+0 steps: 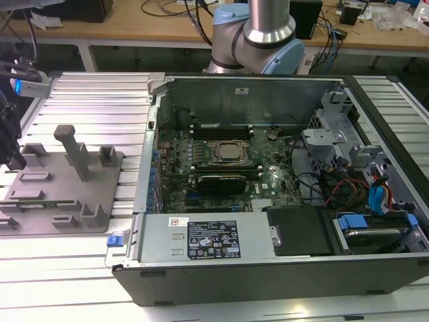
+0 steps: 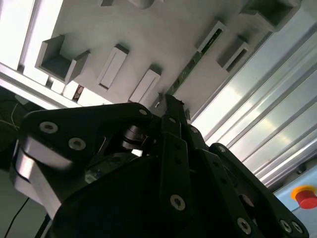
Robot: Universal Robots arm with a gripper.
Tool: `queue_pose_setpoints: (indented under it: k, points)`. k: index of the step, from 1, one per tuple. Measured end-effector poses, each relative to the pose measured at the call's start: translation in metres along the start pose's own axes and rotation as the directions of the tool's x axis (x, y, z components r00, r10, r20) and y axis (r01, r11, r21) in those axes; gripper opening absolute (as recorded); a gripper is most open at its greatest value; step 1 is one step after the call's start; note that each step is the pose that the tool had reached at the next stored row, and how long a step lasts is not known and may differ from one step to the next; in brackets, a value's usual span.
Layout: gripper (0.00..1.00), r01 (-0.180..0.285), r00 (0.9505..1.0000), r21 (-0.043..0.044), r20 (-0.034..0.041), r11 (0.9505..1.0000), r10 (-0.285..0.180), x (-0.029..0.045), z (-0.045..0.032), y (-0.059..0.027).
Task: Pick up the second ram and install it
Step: 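Pick up the second ram and move it above second insertion slot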
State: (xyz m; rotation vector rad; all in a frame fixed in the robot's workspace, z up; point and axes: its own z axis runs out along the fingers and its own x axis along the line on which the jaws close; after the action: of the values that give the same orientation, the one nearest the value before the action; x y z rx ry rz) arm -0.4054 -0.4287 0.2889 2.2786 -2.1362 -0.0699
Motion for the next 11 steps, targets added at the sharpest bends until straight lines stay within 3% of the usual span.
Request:
queue_pose_setpoints:
  k: [7, 11]
  points:
    - [0.08, 0.000, 1.0000, -0.0004, -0.0020, 1.0000, 0.000, 0.0046, 0.0135, 0.0007]
    - [0.08, 0.000, 1.0000, -0.0001, -0.0018, 1.0000, 0.000, 0.0092, 0.0279, 0.0018]
